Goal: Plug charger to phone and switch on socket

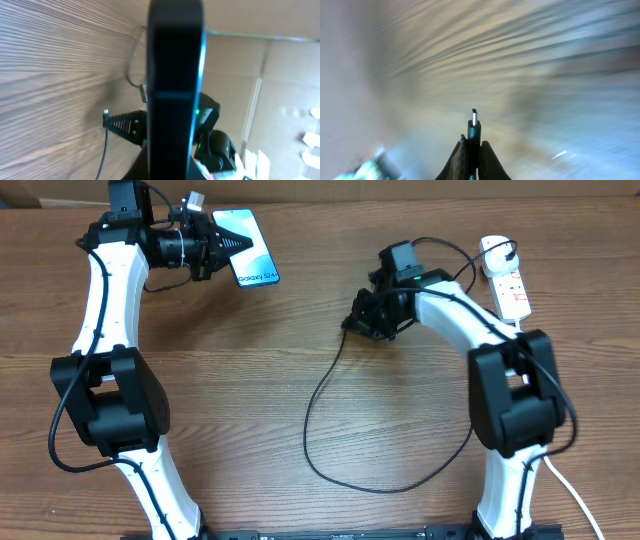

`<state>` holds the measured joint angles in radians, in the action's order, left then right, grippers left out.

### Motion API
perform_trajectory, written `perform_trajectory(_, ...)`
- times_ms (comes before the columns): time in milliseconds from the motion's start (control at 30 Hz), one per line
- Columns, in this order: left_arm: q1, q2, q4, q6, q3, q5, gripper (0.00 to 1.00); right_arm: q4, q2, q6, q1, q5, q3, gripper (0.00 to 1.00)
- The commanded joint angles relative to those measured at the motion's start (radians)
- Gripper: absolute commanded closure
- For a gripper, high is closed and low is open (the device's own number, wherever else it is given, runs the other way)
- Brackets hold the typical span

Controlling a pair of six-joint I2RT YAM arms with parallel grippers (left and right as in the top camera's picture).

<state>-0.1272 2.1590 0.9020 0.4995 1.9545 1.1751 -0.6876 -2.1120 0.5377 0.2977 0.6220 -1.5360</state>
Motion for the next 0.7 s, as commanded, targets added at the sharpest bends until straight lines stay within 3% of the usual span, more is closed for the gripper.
perform_trajectory(0,-0.010,-0.007,-0.017,-0.022,0.010,0.209,0.96,-0.002,0.154,-0.233,-0.017,0.457,-0.019,0.96)
perform_trajectory(233,-0.007,-0.007,-0.024,0.025,0.010,0.339,0.96,0.003,0.213,-0.311,-0.015,0.795,-0.019,0.96)
perform_trajectory(533,0.013,-0.008,-0.024,0.025,0.010,0.370,0.96,0.019,0.213,-0.330,0.056,0.842,-0.019,0.96)
perform_trajectory(667,0.029,-0.007,-0.026,0.025,0.010,0.360,0.96,0.082,0.213,-0.243,0.066,0.807,-0.019,0.96)
